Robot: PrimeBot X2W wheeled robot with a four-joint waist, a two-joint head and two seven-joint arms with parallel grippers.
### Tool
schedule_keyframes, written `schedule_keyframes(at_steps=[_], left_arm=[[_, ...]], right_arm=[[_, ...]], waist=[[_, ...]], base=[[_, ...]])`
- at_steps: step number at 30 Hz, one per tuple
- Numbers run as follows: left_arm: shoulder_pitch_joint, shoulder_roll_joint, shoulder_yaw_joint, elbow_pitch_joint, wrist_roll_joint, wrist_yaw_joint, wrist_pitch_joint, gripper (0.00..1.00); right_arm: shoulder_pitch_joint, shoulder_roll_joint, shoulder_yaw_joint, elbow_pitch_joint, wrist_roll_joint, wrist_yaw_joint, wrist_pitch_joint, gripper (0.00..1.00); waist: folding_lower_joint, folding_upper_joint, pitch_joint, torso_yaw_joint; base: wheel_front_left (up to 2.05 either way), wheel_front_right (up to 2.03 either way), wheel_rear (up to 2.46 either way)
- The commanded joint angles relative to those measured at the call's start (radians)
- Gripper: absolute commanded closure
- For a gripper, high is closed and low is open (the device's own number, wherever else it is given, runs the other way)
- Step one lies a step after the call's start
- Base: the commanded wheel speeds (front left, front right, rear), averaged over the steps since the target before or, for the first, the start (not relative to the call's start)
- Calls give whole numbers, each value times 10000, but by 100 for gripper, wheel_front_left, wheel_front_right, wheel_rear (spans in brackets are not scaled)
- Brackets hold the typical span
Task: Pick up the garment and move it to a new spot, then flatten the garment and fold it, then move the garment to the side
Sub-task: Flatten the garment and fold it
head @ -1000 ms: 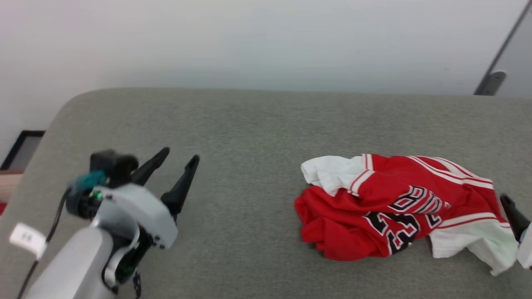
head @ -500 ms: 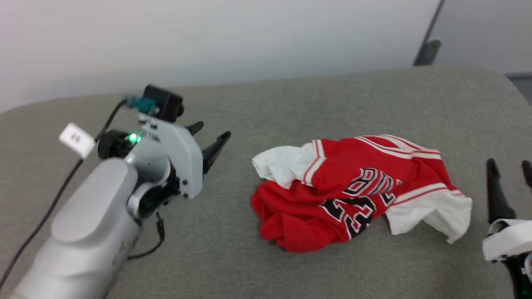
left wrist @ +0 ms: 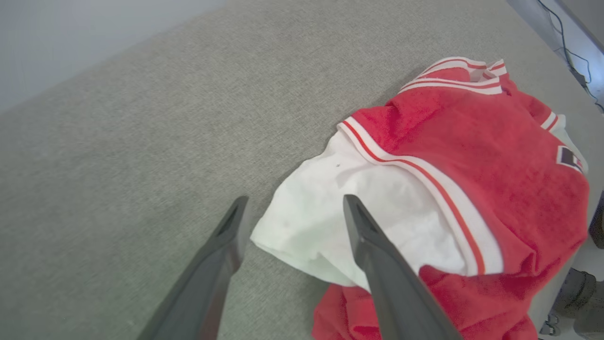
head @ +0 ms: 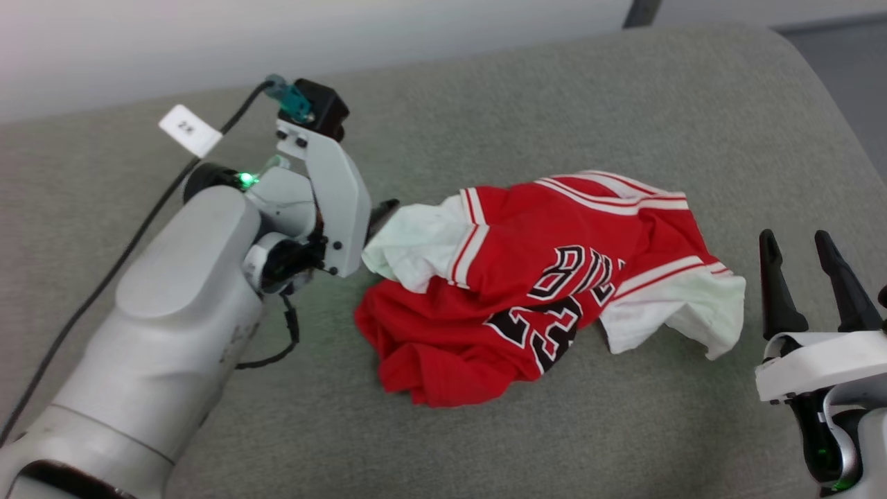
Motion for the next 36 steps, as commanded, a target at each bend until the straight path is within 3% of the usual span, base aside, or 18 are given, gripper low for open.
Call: schedule_keyframes(at_steps=[1, 20, 21, 23, 27, 36], left_arm=[[-151, -82, -159, 124, -198, -28, 177, 0], [-214, 620, -2186, 1916, 1019, 9, 376, 0], [-121, 538, -2160, 2089, 870, 12, 525, 22], [17, 383, -2220, 2328, 697, 2, 809, 100], [-18, 290, -2350, 2660, 598, 2, 930, 100], [-361, 707, -1953, 2760, 562, 246, 63, 100]], right_arm=[[-210, 57, 100, 207, 82, -15, -198, 0], [-797, -143, 523, 1244, 514, -15, -685, 0], [-813, -159, 535, 1268, 527, -15, -677, 0], [-832, -196, 553, 1310, 526, -15, -660, 0], [-773, -284, 536, 1325, 561, -15, -612, 0], [-390, -550, 312, 1204, 465, -15, -370, 0]], waist=[[0, 0, 611, -513], [0, 0, 1039, -738], [0, 0, 1016, -725], [0, 0, 971, -698], [0, 0, 839, -558], [0, 0, 288, 82]], base=[[0, 0, 0], [0, 0, 0], [0, 0, 0], [0, 0, 0], [0, 0, 0], [0, 0, 0]])
